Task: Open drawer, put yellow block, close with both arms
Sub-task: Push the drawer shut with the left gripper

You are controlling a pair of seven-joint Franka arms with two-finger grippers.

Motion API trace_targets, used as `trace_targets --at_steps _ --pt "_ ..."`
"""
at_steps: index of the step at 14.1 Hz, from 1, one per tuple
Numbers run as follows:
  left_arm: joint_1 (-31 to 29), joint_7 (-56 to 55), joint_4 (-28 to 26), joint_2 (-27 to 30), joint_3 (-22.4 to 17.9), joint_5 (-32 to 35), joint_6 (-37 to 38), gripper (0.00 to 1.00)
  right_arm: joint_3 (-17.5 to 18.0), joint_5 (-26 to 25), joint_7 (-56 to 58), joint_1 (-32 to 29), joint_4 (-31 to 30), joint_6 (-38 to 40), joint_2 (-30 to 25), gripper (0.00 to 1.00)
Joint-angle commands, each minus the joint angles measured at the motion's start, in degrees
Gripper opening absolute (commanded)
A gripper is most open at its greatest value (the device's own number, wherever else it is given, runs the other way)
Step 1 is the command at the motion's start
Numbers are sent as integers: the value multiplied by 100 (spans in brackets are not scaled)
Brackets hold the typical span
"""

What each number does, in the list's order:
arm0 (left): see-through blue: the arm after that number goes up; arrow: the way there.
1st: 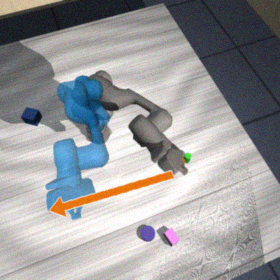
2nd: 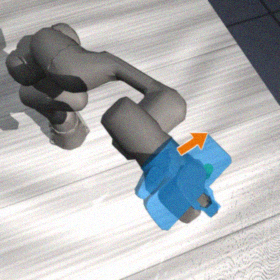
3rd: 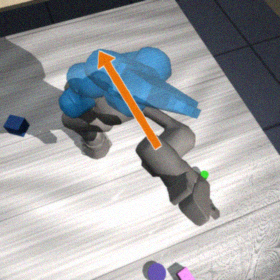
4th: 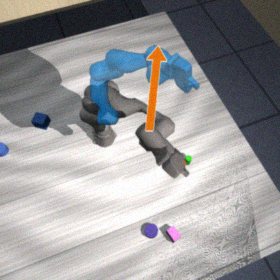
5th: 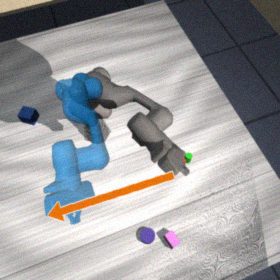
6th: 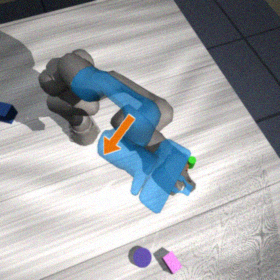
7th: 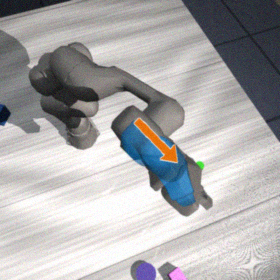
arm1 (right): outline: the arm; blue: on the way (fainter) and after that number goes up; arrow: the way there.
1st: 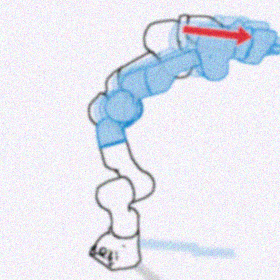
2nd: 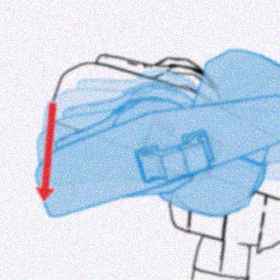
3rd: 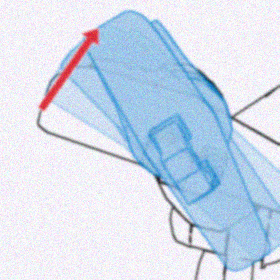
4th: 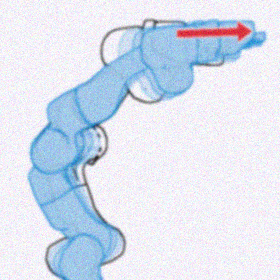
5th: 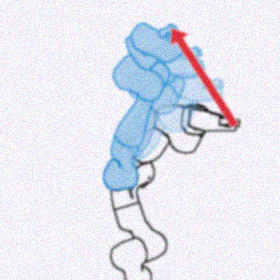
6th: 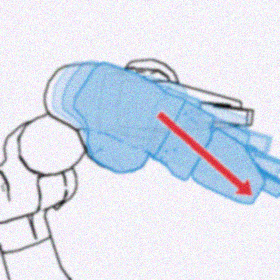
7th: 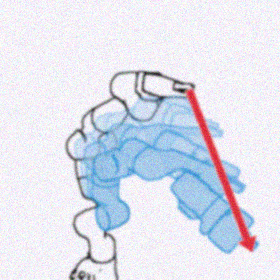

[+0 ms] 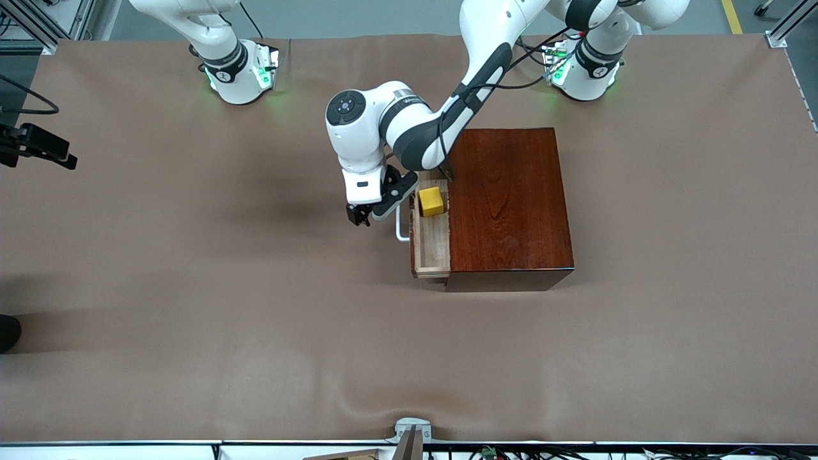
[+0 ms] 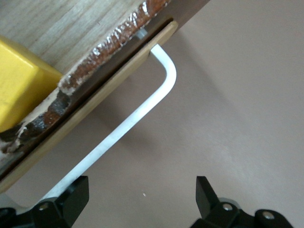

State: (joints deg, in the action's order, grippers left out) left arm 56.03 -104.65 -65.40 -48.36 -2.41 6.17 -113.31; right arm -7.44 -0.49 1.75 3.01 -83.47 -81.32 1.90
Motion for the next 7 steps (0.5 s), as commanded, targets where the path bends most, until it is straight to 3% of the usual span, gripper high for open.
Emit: trace_targets --at_steps 1,4,7 --pt "-206 33 -8 90 -40 95 554 100 49 -153 71 -20 -311 -148 -322 100" --pt "-233 41 -60 116 -40 103 897 100 58 -144 36 -3 338 98 -261 100" --pt "-294 41 -60 160 -40 95 1030 100 58 -135 -8 24 296 230 -234 100"
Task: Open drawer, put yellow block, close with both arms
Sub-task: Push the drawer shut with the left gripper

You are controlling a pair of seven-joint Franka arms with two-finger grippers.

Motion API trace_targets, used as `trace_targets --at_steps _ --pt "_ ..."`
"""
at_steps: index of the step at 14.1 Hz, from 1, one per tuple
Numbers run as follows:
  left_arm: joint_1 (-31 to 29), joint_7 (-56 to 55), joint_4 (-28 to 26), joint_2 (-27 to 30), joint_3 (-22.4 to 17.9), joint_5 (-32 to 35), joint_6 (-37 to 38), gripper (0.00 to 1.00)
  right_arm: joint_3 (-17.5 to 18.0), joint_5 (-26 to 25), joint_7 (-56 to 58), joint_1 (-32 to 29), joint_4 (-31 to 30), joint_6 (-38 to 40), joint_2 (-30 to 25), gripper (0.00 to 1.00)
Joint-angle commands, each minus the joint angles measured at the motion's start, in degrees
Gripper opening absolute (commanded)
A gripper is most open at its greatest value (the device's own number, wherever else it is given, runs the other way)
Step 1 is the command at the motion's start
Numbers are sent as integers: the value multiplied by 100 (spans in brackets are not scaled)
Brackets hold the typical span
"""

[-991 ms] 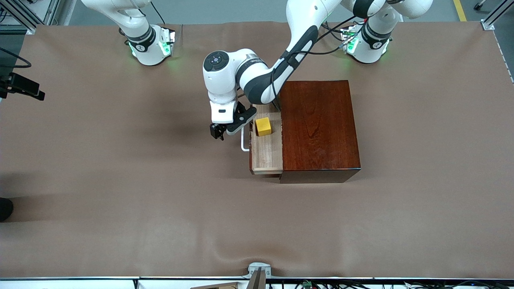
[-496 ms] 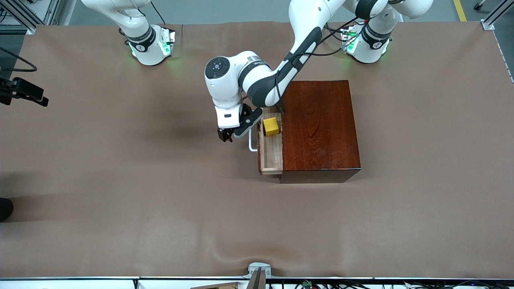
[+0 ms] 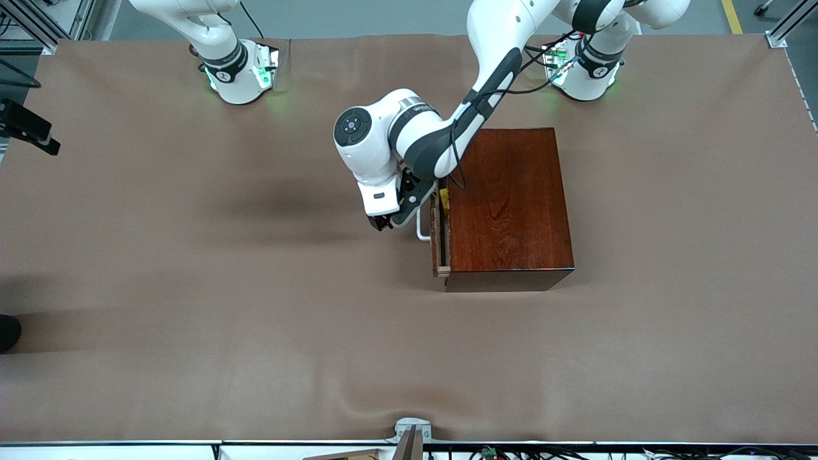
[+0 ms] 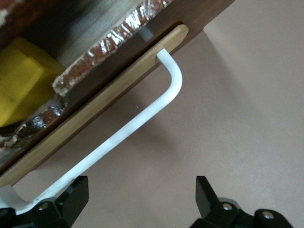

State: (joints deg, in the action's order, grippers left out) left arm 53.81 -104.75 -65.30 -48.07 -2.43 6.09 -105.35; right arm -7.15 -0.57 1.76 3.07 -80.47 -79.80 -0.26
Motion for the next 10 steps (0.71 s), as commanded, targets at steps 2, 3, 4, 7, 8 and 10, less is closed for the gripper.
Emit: trace_targets --at_steps 2,3,4,7,8,10 --pt "-125 60 -71 148 -47 103 427 100 21 -119 26 -8 -12 131 -18 100" --pt "-142 51 -71 149 -39 103 488 100 21 -119 35 -8 -12 140 -18 100" --pt "-134 51 -71 149 -47 120 567 100 21 -119 35 -8 -12 140 -18 100" --pt "-125 60 -62 175 -39 112 638 100 21 -119 53 1 -12 140 -9 100" --pt "-116 34 -19 184 -47 103 630 100 21 -119 53 -8 -21 140 -9 100" --pt "-107 42 34 210 23 86 507 100 21 -119 53 -8 -21 140 -9 100"
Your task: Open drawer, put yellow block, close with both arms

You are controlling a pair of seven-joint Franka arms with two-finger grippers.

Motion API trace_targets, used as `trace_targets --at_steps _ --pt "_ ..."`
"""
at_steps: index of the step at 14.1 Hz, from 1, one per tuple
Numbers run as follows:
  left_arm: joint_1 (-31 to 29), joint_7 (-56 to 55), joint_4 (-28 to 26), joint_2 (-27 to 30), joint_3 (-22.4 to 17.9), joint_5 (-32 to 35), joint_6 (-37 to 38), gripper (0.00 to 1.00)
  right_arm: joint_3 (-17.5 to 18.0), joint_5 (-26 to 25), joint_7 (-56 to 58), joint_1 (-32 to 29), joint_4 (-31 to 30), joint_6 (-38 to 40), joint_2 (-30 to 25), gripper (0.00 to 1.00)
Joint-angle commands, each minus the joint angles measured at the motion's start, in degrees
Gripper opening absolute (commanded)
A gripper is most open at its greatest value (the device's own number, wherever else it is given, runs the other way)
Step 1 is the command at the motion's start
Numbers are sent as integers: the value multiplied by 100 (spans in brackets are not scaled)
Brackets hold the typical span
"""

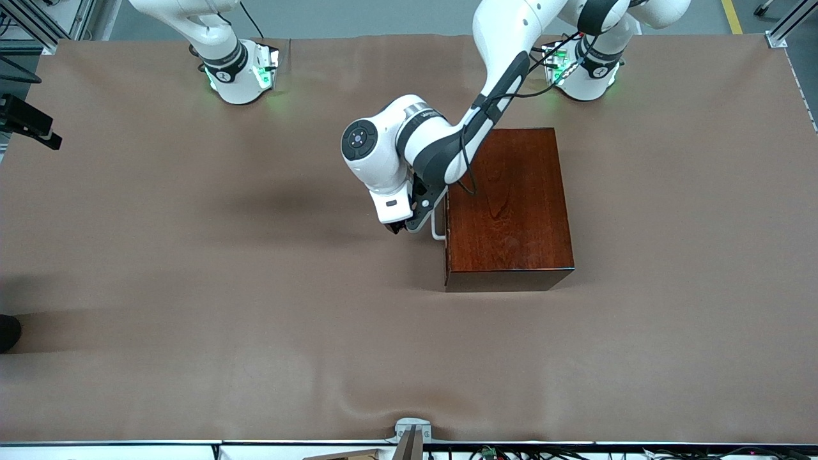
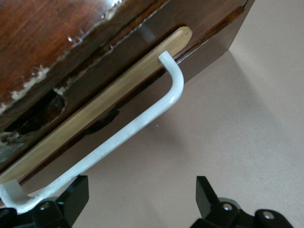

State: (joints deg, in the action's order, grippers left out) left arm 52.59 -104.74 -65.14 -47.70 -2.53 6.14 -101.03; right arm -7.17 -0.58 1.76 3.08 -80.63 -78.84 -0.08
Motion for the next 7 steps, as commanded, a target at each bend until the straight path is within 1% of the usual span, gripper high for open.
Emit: trace_targets --at_steps 1,4,6,7 --pt "41 32 28 321 51 80 -108 100 23 -118 53 -9 -6 44 -27 100" --pt "6 172 -16 1076 34 54 -163 100 23 -101 53 -9 -6 44 -18 100" --pt "-90 662 -103 1577 -2 -16 -67 100 23 -74 53 -9 -6 35 -10 100" --pt "-230 891 -165 1788 -11 -8 99 100 23 -74 53 -9 -6 35 -10 100"
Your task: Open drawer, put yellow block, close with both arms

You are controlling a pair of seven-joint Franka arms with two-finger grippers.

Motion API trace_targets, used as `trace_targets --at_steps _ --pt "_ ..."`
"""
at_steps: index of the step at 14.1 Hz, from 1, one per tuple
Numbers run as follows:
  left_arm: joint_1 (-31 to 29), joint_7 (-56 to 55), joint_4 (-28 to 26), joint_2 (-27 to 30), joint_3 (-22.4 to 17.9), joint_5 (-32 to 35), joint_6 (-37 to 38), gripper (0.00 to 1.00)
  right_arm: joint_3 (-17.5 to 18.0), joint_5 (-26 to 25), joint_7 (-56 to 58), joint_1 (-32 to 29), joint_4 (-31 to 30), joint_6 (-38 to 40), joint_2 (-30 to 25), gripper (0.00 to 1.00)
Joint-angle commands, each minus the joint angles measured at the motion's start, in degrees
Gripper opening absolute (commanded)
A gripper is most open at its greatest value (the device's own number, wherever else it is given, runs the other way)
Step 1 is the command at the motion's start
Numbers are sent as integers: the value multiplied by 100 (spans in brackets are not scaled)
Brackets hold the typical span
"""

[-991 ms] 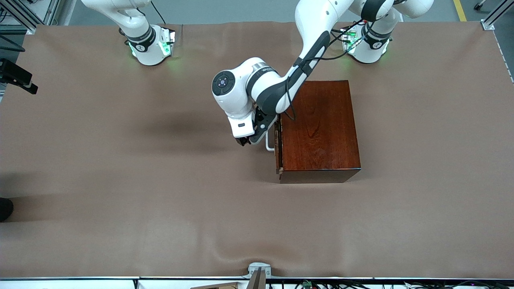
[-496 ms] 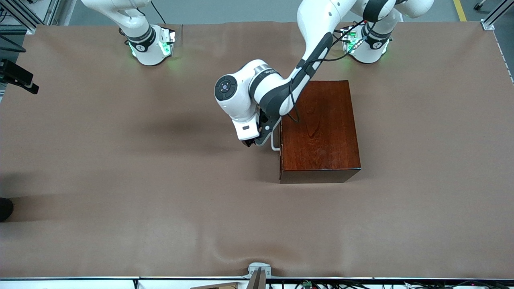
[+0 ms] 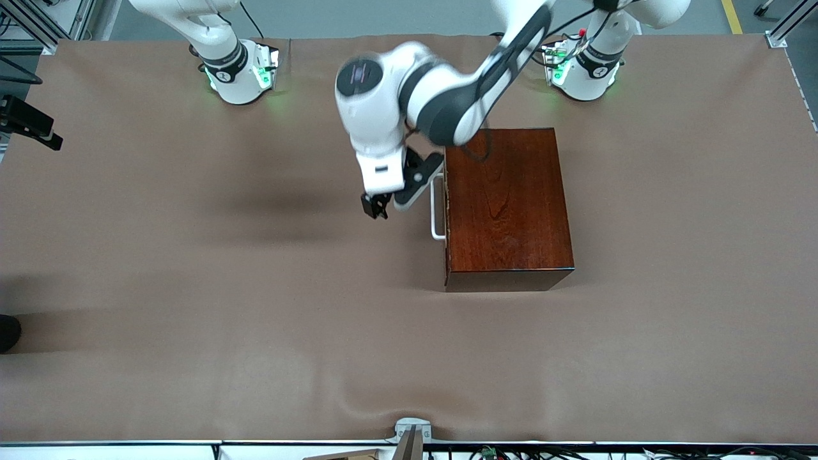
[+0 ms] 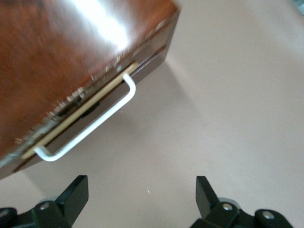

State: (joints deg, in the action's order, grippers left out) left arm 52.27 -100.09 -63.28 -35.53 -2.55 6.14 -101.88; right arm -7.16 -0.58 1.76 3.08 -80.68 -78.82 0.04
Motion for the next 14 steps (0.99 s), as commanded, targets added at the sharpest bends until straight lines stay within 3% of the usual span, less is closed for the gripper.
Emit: trace_targets --at_steps 1,8,14 --pt "-321 655 -360 757 -9 -8 473 100 22 -65 52 -18 0 33 4 100" --pt "-1577 3430 -526 1934 9 -25 1723 100 22 -65 52 -36 0 42 5 100" --pt "-2931 6182 -1633 3157 9 -113 1847 100 22 -65 52 -53 0 42 5 100"
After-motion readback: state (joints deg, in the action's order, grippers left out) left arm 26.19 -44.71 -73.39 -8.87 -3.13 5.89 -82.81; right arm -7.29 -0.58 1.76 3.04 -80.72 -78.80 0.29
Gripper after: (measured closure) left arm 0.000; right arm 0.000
